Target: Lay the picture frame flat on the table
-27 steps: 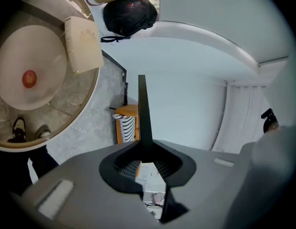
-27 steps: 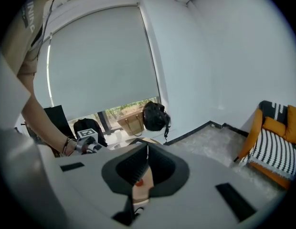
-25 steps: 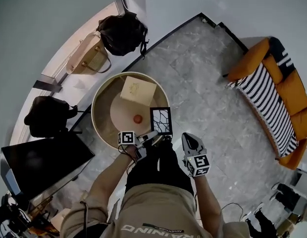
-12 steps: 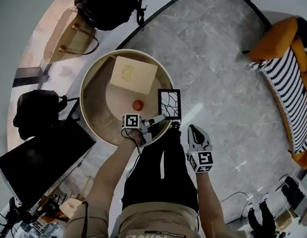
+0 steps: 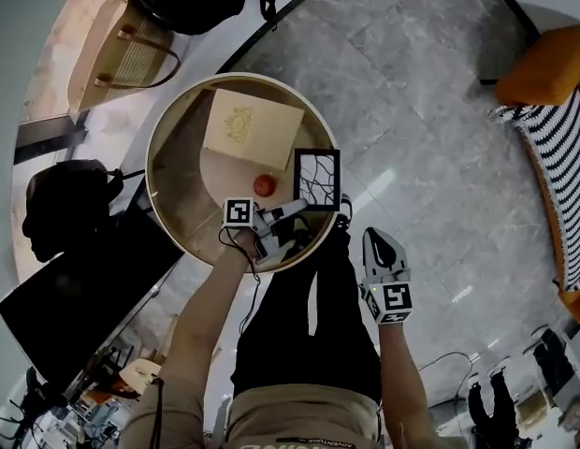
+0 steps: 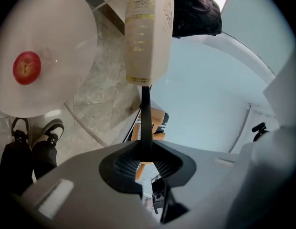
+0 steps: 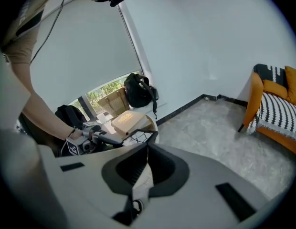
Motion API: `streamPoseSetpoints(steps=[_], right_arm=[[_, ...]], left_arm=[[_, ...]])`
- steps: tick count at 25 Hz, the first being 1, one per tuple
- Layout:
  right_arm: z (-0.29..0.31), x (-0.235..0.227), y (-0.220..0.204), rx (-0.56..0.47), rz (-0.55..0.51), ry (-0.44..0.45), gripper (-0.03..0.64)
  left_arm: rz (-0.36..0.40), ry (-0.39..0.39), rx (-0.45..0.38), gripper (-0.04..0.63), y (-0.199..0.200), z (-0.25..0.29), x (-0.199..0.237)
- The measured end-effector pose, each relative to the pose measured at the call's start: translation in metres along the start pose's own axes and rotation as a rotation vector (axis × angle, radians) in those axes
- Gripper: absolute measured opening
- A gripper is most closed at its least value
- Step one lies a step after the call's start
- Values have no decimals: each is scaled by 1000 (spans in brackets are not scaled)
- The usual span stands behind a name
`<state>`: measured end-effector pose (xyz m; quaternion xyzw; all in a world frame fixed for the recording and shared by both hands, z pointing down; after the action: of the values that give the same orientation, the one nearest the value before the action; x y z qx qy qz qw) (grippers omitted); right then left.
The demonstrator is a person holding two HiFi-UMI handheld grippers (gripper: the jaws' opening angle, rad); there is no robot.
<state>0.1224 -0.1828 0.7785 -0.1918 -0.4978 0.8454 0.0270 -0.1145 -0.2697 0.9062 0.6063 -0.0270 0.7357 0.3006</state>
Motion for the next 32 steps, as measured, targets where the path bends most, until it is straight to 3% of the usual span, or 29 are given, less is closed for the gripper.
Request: streamPoseSetpoints(steps=[3, 8, 12, 16, 18, 26, 29, 32], right_arm=[[5, 1, -1, 1, 8, 22, 8], [15, 1, 0, -8, 16, 65, 8], [24, 6, -2, -5, 20, 102, 8], [31, 11, -5, 15, 21, 139, 9], [33, 13, -8, 39, 12, 144, 9], [46, 26, -9, 68, -3, 167, 9], [49, 31, -9, 67, -6, 181, 9], [50, 34, -9, 66, -9, 193, 9]], left_arm=[[8, 9, -8, 75, 5, 1, 0], [161, 96, -13, 75, 14, 2, 4], [189, 132, -34, 84, 13, -2, 6], [240, 176, -59, 197, 12, -4, 6], [292, 197, -78, 229, 12, -4, 3], [524, 327, -128, 241, 10, -10, -2], [536, 338, -154, 255, 13, -15, -2], [488, 308, -184, 277, 12, -15, -5]])
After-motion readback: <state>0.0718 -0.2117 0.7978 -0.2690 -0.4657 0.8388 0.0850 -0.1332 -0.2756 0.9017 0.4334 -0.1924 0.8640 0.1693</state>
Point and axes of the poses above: the fingertips, and each gripper's own axes: z forward along the fingers, x to its left, y out of its top, the point moved 8 cm from there along -z, backward along the fingers, and after that the axes turned 14 degrees about -x, right-handed, at the moved point
